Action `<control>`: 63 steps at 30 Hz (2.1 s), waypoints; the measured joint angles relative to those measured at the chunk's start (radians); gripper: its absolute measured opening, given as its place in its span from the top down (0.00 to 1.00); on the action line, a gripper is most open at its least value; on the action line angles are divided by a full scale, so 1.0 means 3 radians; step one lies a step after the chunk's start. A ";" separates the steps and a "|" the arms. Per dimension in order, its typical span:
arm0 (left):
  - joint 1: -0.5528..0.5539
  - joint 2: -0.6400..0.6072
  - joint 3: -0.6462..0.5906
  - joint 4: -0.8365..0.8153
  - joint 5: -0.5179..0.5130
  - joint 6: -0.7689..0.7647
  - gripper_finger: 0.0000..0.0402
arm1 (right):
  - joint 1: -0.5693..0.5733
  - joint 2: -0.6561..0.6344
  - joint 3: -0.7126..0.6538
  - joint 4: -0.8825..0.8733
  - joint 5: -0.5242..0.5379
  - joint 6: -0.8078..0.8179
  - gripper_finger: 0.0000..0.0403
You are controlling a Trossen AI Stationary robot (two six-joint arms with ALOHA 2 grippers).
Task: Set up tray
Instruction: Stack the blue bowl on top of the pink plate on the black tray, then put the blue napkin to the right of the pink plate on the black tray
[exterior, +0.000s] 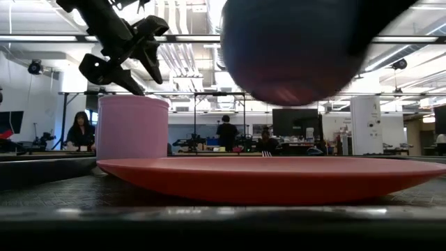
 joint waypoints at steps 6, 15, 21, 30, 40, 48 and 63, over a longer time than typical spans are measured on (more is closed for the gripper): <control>-0.0096 0.0000 0.0000 -0.0007 -0.0001 -0.0075 0.48 | 0.0061 0.0389 0.0161 -0.0045 -0.0217 -0.0315 0.98; -0.0285 -0.0006 0.0000 0.0001 -0.0009 -0.0199 0.48 | -0.0114 0.0738 0.0570 -0.0048 -0.0354 -0.0498 0.98; -0.0341 -0.0008 0.0000 -0.0001 -0.0009 -0.0201 0.48 | -0.0195 0.0926 0.0701 -0.0216 -0.0469 -0.0356 0.94; -0.0340 -0.0008 0.0000 -0.0020 -0.0029 -0.0194 0.48 | -0.0215 0.0882 0.0755 -0.0198 -0.0451 -0.0329 0.68; -0.0337 -0.0008 0.0000 -0.0025 -0.0038 -0.0189 0.48 | -0.0217 0.0379 0.0786 -0.0312 -0.0418 -0.0126 0.51; -0.0355 -0.0008 0.0000 -0.0035 -0.0037 -0.0197 0.48 | -0.0455 -0.0504 0.0364 -0.0556 -0.0098 0.0834 0.51; 0.0380 0.0396 -0.0022 -0.0541 -0.0705 -0.0570 0.48 | -0.1165 -0.2027 -0.1295 -0.0221 0.0205 0.2182 0.51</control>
